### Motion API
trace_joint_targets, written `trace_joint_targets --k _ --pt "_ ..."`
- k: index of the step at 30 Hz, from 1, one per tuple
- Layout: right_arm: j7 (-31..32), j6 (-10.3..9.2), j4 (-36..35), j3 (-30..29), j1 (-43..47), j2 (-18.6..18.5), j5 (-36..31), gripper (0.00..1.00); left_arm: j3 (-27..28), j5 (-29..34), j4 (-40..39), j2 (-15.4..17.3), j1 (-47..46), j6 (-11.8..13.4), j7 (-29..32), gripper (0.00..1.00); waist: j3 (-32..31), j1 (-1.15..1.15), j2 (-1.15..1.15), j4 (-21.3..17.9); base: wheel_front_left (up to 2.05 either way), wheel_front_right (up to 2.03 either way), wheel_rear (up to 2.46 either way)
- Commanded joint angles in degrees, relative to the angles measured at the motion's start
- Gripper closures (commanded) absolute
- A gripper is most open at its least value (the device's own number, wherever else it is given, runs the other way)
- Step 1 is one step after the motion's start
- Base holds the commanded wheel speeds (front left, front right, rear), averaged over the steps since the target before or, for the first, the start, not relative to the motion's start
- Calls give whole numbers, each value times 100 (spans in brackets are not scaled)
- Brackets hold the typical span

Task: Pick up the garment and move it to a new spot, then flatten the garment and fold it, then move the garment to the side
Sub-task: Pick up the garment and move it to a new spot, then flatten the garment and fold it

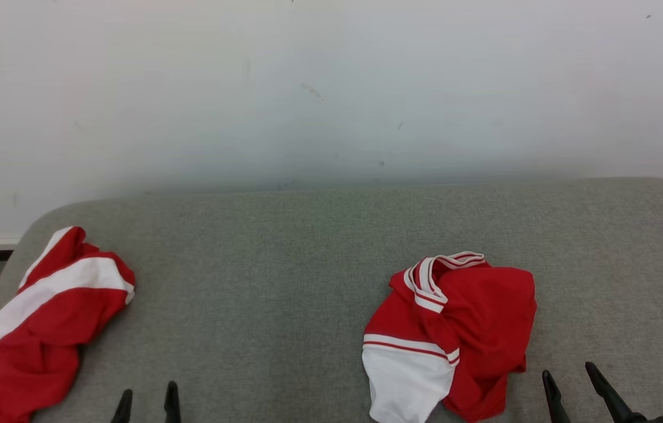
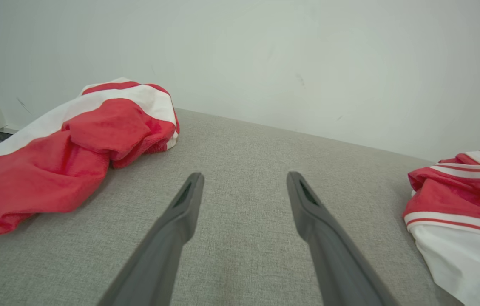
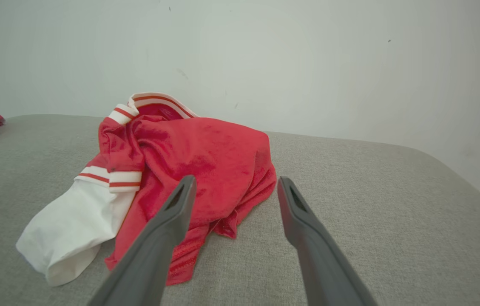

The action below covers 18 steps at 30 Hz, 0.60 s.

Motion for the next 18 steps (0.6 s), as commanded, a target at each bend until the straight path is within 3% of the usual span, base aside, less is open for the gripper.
trace_joint_targets --k 1,10,18 --pt "5 -10 27 -8 34 -30 70 0 83 89 20 -29 55 -73 -4 0 -6 0 0 5 0 0 0" --pt "5 -10 86 31 21 -9 78 0 371 295 49 -129 49 -356 -5 0 -17 0 0 16 0 0 0" --pt "5 -10 98 41 -5 2 73 0 333 149 74 -133 25 -358 -5 0 -14 0 0 18 0 0 0"
